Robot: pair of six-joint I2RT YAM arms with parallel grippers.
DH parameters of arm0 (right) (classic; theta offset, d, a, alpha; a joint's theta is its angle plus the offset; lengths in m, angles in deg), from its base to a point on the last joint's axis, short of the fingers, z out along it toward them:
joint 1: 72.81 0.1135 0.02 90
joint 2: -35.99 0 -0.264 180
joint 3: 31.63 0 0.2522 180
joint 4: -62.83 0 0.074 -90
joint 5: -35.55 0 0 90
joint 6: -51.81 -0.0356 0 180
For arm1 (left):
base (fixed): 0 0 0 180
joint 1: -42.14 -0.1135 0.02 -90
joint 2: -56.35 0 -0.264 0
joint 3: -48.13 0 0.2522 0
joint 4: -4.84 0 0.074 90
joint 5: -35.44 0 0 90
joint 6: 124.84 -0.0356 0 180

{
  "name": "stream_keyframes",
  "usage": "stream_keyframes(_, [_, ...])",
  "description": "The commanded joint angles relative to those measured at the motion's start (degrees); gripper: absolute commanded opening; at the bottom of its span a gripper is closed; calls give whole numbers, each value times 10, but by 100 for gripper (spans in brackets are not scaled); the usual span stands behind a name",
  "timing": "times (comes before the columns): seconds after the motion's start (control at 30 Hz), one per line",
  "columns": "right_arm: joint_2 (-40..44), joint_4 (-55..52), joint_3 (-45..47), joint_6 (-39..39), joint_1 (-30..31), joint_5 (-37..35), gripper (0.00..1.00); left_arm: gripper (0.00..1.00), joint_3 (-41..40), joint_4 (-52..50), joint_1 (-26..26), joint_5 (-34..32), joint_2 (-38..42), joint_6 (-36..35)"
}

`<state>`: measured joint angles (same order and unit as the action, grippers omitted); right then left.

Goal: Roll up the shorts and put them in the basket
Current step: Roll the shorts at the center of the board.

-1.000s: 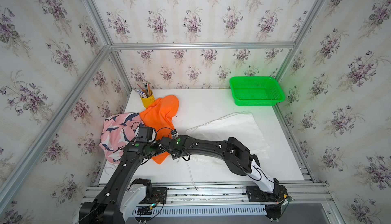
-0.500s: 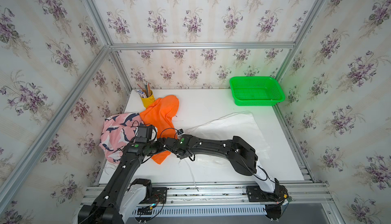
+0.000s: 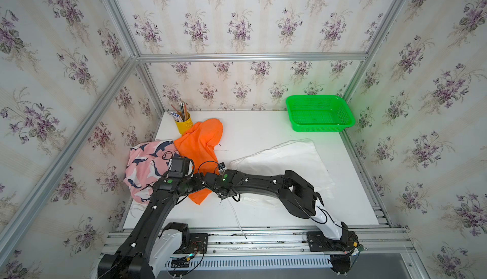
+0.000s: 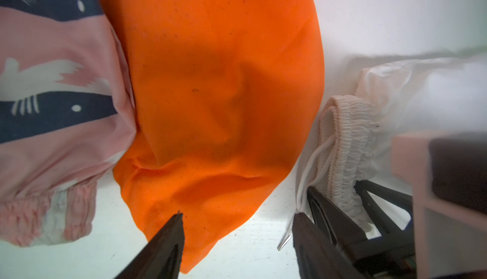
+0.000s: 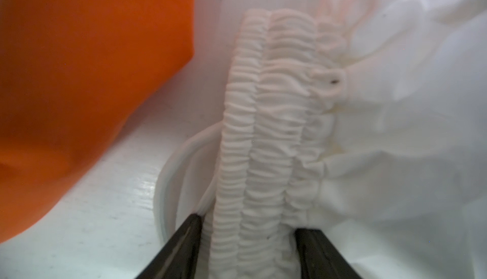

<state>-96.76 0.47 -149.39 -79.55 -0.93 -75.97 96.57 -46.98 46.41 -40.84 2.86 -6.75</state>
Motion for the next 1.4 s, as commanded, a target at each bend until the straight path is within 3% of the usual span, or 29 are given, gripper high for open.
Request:
stream_keyframes(0.0, [-17, 43, 21, 66, 2, 45, 57, 69, 5, 25, 2, 71, 8, 12])
stream_keyframes(0.17, [12, 129, 65, 195, 13, 104, 35, 70, 0, 17, 2, 46, 30, 21])
stream_keyframes(0.4, [146, 259, 272, 387, 46, 206, 32, 70, 3, 9, 2, 20, 57, 45])
stream_keyframes(0.53, [193, 270, 335, 476, 50, 186, 25, 70, -1, 1, 3, 8, 71, 56])
stream_keyframes(0.67, [248, 298, 423, 560, 25, 168, 21, 70, -15, 19, 5, 46, 68, 66])
stream_keyframes(0.83, [295, 325, 490, 625, -55, 255, 23, 70, -29, 52, 54, 83, 5, 70])
stream_keyframes(0.97, [329, 381, 547, 680, -70, 272, 23, 70, -26, 80, 135, 80, -51, 84])
stream_keyframes(1.1, [330, 381, 548, 688, -72, 287, 24, 73, -19, 137, 212, 93, -128, 102])
stream_keyframes(1.23, [322, 371, 547, 688, -73, 283, 24, 72, -4, 169, 237, 102, -200, 106])
stream_keyframes(1.37, [325, 369, 549, 686, -73, 273, 25, 63, -6, 185, 244, 99, -225, 107])
